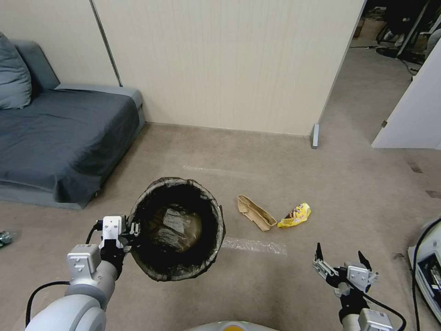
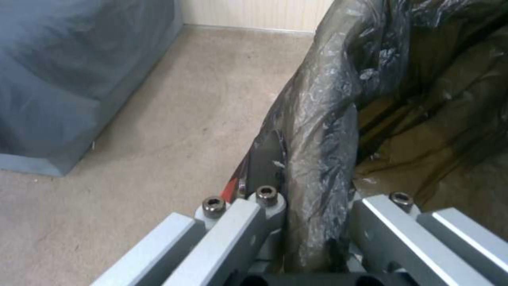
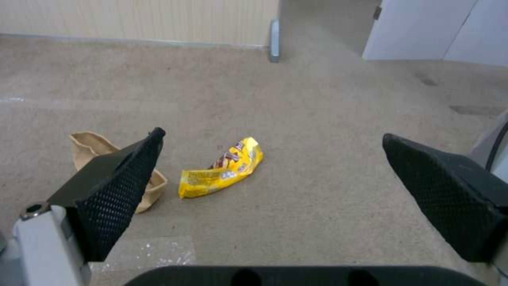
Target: Pick up the trash bin, then pick up the garbage from the floor and place it into the trash bin.
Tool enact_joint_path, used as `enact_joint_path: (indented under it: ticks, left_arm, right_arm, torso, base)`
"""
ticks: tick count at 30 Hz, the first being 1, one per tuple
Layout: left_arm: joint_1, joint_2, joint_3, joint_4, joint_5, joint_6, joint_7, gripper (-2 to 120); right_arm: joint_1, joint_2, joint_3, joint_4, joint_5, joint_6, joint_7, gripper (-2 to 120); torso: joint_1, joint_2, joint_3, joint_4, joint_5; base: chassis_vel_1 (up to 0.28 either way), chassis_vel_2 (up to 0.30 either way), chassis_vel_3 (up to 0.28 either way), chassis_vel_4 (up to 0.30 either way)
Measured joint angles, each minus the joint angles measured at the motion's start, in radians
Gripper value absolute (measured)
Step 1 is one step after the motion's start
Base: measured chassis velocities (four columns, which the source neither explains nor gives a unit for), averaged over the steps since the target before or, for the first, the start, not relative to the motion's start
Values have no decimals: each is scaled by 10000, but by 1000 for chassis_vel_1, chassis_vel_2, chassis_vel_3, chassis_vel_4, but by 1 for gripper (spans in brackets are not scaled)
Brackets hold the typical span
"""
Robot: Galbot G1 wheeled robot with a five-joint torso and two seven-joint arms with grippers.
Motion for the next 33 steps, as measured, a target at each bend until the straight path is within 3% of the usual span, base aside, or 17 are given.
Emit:
enact_joint_path:
  ticks: [14,20,29,33]
  left_arm:
    - [25,-32,1,-19,-12,-6,56,1]
    - [161,-30,-106,-213,-45,-6,62,1]
    - [493,-79,-213,-666,-187,15,-42,1]
    - [583,-90,-236,-685,-204,69,-94,1]
  right_arm:
    - [163,0,23,-240,160,-234,-9,100]
    - [969,-163,132,-559,708,-1036,-18,100]
    - [3482,-563,188,-1677,1574,-2863,-99,100]
    - [4357,-1069,6,-2330,2301,-3352,58,100]
  torso:
    - [-1,0,0,0,0]
    - [0,0,0,0,0]
    - [0,0,0,2,4]
    - [0,0,1,1,-1]
  base:
    - [-33,33,31,-35]
    - [0,0,0,0]
    - [0,0,0,0]
    - [0,0,0,0]
